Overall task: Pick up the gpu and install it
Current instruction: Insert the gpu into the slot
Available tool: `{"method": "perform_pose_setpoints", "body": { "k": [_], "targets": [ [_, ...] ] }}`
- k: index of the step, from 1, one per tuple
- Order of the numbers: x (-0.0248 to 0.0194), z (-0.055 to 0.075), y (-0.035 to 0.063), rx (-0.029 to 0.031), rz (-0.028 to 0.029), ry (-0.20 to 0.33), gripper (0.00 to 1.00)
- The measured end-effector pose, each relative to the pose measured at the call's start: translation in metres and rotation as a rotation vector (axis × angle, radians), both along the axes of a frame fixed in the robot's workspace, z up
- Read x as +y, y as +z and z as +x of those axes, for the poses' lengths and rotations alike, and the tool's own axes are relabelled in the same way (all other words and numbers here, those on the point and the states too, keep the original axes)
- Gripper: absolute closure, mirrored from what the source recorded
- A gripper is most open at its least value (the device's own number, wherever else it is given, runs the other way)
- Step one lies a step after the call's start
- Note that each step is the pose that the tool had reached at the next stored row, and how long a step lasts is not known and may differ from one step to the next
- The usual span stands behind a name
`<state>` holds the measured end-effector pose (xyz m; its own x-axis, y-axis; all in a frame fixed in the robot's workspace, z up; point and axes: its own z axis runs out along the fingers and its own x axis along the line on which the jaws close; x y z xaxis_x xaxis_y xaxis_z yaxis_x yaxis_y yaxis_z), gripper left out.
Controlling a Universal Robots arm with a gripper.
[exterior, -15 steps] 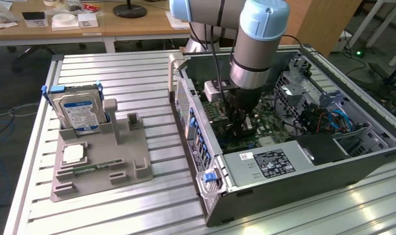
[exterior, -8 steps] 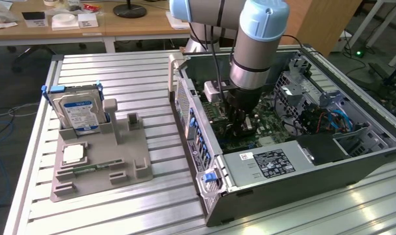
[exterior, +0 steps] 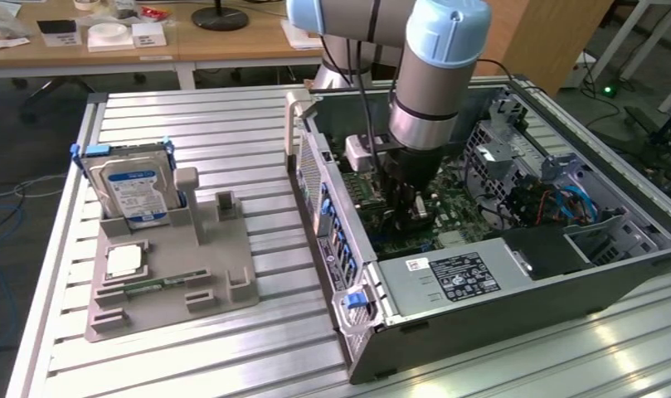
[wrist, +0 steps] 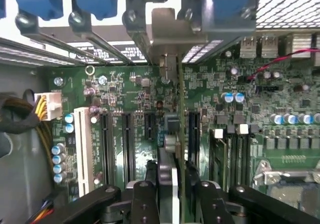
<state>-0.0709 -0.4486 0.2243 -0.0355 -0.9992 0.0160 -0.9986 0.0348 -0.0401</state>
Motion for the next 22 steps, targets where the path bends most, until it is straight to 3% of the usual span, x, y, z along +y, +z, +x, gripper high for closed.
{"method": "perform_pose_setpoints", "body": {
  "k": [14,16,18,22],
  "targets": [
    [0.0000,-0.001,0.0516,-0.0157,-0.0001,0.000,0.66],
    [0.0000,-0.001,0.0526,-0.0195,0.0001,0.000,0.66],
    [0.0000,-0.001,0.0527,-0.0194,-0.0001,0.000,0.67],
    [0.0000,-0.001,0.0527,-0.0194,-0.0001,0.000,0.86]
  ]
}}
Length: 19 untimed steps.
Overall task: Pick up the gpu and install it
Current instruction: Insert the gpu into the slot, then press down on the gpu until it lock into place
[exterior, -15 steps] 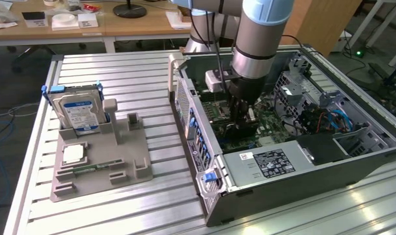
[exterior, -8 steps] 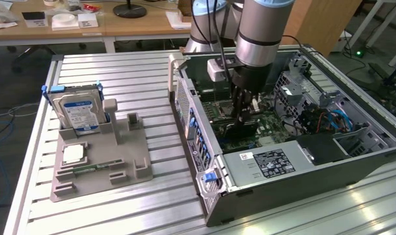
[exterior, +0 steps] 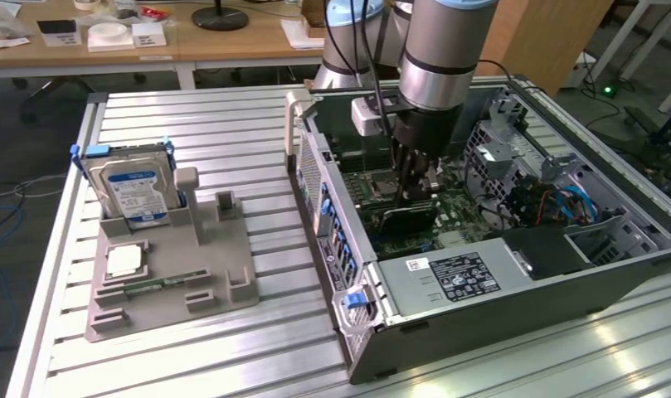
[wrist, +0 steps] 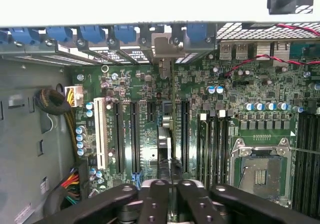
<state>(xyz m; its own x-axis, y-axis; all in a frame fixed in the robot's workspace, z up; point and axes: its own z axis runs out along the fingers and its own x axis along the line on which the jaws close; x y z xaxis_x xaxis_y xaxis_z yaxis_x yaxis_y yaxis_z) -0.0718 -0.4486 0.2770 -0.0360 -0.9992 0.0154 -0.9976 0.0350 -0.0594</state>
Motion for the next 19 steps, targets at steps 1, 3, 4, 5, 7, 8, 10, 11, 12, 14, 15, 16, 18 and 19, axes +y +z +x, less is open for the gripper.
{"method": "perform_pose_setpoints", "body": {
  "k": [1,3,4,5,7,8,10,11,12,14,15,16,18,19],
  "targets": [
    [0.0000,0.0000,0.0000,0.0000,0.0000,0.000,0.89],
    [0.0000,0.0000,0.0000,0.0000,0.0000,0.000,0.89],
    [0.0000,0.0000,0.0000,0.0000,0.0000,0.000,0.89],
    [0.0000,0.0000,0.0000,0.0000,0.0000,0.000,0.89],
    [0.0000,0.0000,0.0000,0.0000,0.0000,0.000,0.89],
    [0.0000,0.0000,0.0000,0.0000,0.0000,0.000,0.89],
    [0.0000,0.0000,0.0000,0.0000,0.0000,0.000,0.89],
    [0.0000,-0.0001,0.0000,0.0000,0.0000,0.000,0.89],
    [0.0000,-0.0002,0.0000,0.0000,-0.0001,0.000,0.89],
    [0.0000,-0.0004,0.0000,0.0000,-0.0001,0.000,0.89],
    [0.0000,-0.0004,0.0000,0.0000,-0.0001,0.000,0.89],
    [0.0000,-0.0004,0.0000,0.0000,0.0000,0.000,0.89],
    [0.0000,-0.0005,0.0000,0.0000,-0.0001,0.000,0.89],
    [-0.0001,-0.0016,0.0001,0.0000,-0.0002,0.000,0.89]
  ]
}}
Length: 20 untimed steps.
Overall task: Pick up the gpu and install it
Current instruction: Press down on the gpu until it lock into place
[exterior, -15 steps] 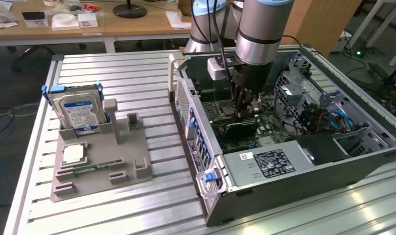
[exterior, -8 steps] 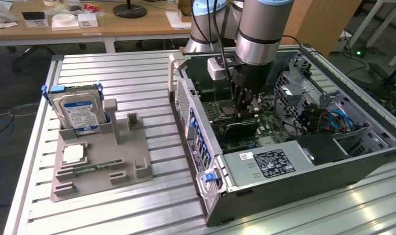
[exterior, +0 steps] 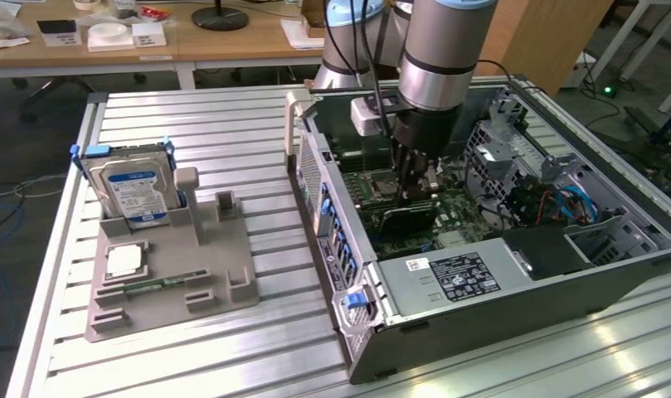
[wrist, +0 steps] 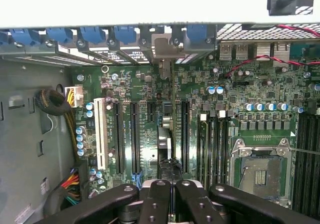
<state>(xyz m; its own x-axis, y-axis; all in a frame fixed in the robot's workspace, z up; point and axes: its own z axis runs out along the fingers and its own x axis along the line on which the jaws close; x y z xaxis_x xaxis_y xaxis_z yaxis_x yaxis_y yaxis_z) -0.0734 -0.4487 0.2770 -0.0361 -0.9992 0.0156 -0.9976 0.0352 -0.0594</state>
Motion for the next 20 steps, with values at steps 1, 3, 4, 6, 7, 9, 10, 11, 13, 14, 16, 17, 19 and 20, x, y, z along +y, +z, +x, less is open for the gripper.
{"method": "perform_pose_setpoints", "body": {
  "k": [1,3,4,6,7,9,10,11,13,14,16,17,19,20],
  "targets": [
    [-0.0001,-0.002,0.0000,0.0001,0.0000,0.000,0.89],
    [-0.0002,-0.007,-0.0001,0.0000,0.0001,0.002,0.89],
    [-0.0003,-0.009,-0.0001,0.0000,0.0000,0.003,0.89],
    [-0.0002,-0.014,-0.0002,-0.0001,0.0001,0.005,0.89],
    [-0.0002,-0.016,-0.0002,0.0000,0.0002,0.006,0.89],
    [-0.0002,-0.019,-0.0002,0.0008,0.0002,0.007,0.89],
    [-0.0002,-0.020,-0.0002,0.0041,0.0002,0.008,0.89],
    [-0.0002,-0.020,-0.0002,0.0119,0.0002,0.008,0.89],
    [-0.0002,-0.020,-0.0002,0.0405,0.0003,0.008,0.89],
    [-0.0002,-0.020,-0.0003,0.0578,0.0004,0.008,0.89],
    [-0.0002,-0.020,-0.0002,0.0768,0.0003,0.008,0.89],
    [-0.0002,-0.020,-0.0003,0.0769,0.0004,0.008,0.89],
    [-0.0002,-0.022,-0.0012,0.0769,0.0002,0.019,0.89],
    [-0.0002,-0.022,-0.0017,0.0769,-0.0003,0.030,0.89]
  ]
}}
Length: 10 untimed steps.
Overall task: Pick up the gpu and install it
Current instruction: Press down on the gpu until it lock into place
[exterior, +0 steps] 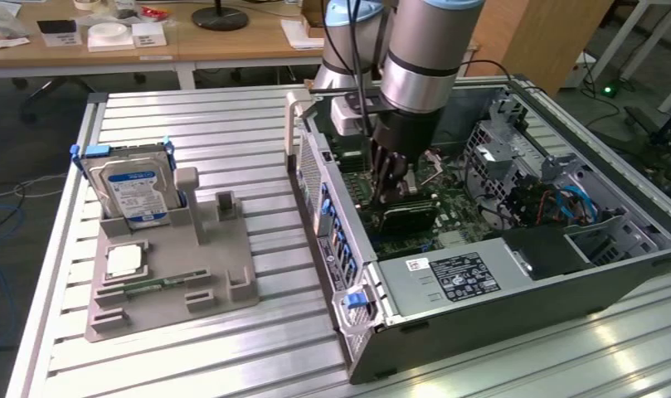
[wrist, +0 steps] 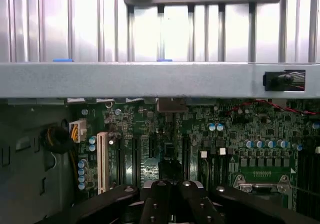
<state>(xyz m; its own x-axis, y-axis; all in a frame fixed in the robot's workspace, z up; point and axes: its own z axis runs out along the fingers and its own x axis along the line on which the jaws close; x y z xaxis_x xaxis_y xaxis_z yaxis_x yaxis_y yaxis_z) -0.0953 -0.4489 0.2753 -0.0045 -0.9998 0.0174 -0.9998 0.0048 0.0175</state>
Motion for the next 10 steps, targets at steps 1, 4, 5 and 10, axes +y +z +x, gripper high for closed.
{"method": "perform_pose_setpoints", "body": {
  "k": [1,4,5,10],
  "targets": [
    [0.0000,-0.0004,-0.0004,0.0000,-0.0001,0.011,0.89],
    [0.0004,-0.0037,-0.0010,0.0001,-0.0004,0.024,0.89],
    [0.0006,-0.0060,-0.0013,0.0000,-0.0002,0.024,0.89],
    [0.0034,-0.0102,-0.0022,0.0000,-0.0002,0.024,0.89]
  ]
}}
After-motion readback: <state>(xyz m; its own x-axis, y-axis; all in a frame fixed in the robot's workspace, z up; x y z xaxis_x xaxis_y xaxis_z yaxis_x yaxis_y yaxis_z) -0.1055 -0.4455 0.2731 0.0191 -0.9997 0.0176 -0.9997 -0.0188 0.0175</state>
